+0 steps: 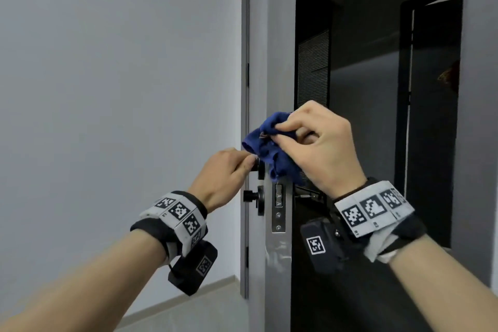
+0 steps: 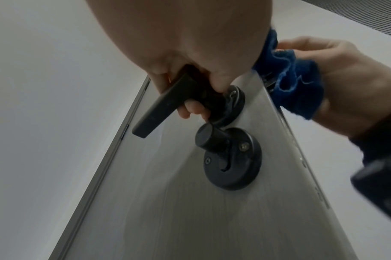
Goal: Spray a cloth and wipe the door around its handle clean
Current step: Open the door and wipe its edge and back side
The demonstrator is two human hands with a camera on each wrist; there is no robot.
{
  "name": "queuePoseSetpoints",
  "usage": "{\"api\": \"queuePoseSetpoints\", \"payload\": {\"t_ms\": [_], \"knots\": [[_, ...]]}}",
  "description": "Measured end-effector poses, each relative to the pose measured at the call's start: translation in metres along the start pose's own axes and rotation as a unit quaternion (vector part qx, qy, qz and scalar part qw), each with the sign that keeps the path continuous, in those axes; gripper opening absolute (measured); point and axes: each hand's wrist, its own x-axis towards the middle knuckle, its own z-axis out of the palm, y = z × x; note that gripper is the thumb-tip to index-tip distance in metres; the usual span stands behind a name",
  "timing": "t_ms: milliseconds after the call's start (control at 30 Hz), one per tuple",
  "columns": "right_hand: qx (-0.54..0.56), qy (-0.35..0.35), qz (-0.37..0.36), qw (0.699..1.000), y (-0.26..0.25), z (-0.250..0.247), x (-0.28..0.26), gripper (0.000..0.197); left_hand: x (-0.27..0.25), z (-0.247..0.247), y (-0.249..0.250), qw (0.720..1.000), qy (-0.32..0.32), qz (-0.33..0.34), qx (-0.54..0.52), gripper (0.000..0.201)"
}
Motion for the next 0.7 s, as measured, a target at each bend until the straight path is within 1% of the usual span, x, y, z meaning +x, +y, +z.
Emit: {"api": "queuePoseSetpoints", "payload": {"t_ms": [33,167,233,333,467,533,567,600,667,700], "knots": [[0.008,0.000,0.004,1.000,0.002,0.004,-0.009,0.007,0.001,-0.001,-0.001,1.000,-0.001,0.002,-0.002,0.049],[0.037,0.047,0.018,0.998,0.011,0.001,-0.041,0.009,0.002,0.001,-0.004,1.000,-0.004,0.002,0.011,0.049],[0.019,0.030,0.013,0.999,0.011,0.001,-0.062,0.012,0.003,0.002,-0.007,1.000,-0.002,0.003,0.008,0.050],[-0.025,-0.047,-0.013,0.998,0.003,0.010,-0.109,0.010,0.003,0.001,-0.008,1.000,0.001,0.015,0.015,0.055],[-0.015,-0.141,0.003,0.990,-0.004,0.012,-0.157,0.007,0.001,-0.003,-0.009,1.000,-0.001,0.003,0.017,0.060],[-0.019,-0.231,0.016,0.973,-0.009,0.010,-0.169,0.002,0.000,-0.007,-0.008,1.000,-0.015,-0.012,0.019,0.057],[-0.023,-0.275,0.024,0.961,-0.011,0.008,-0.171,0.004,0.000,-0.009,-0.007,0.999,-0.024,-0.019,0.019,0.054],[-0.024,-0.299,0.030,0.953,-0.013,0.005,-0.170,0.006,-0.001,-0.011,-0.007,0.999,-0.036,-0.028,0.021,0.051],[-0.018,-0.294,0.050,0.954,-0.018,-0.003,-0.156,0.009,-0.003,-0.018,-0.004,0.996,-0.066,-0.040,0.045,0.044],[-0.012,-0.286,0.067,0.956,-0.022,-0.009,-0.144,0.011,-0.006,-0.022,-0.001,0.995,-0.069,-0.047,0.058,0.038]]}}
